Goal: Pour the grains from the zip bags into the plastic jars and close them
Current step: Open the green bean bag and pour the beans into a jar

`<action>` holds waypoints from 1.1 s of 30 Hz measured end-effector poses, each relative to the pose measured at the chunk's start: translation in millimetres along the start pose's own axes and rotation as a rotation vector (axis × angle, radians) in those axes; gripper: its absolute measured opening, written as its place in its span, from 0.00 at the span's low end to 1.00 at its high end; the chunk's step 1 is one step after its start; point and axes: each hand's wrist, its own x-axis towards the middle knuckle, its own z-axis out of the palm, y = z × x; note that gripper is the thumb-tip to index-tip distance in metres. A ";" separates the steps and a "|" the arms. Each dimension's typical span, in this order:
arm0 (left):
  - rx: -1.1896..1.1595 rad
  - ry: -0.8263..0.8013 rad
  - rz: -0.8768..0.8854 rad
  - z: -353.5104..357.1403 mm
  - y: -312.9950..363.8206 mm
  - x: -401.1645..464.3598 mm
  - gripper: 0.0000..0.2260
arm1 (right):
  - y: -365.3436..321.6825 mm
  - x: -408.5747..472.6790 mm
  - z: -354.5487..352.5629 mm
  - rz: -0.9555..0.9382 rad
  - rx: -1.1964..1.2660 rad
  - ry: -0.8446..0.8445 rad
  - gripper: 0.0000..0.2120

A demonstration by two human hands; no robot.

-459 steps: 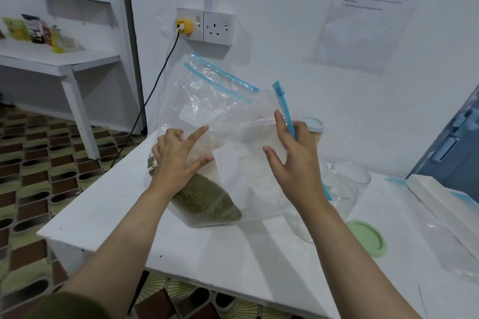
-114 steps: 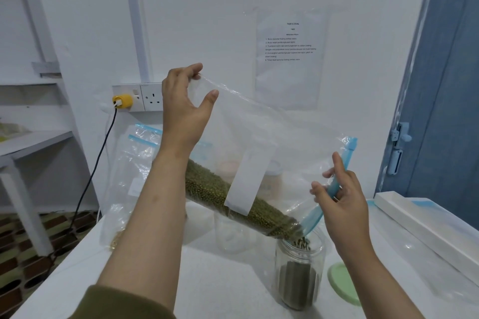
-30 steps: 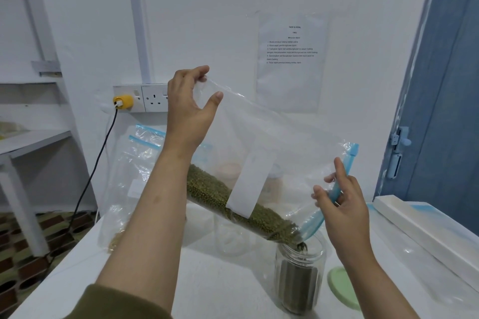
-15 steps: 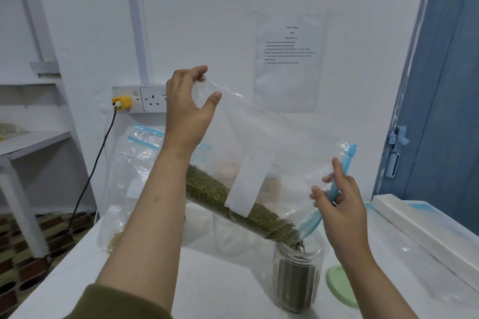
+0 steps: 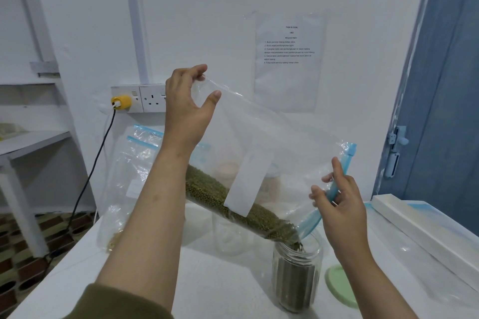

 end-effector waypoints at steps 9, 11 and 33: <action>-0.012 0.002 0.005 0.4 -0.1 0.3 0.20 | -1.0 1.4 0.2 0.008 0.000 -0.001 0.31; -0.009 0.001 0.008 0.4 0.3 0.8 0.20 | -1.4 2.0 0.6 0.006 -0.001 -0.004 0.31; -0.010 -0.001 0.004 -1.8 2.2 3.9 0.20 | -4.4 2.4 0.8 -0.012 -0.021 0.012 0.30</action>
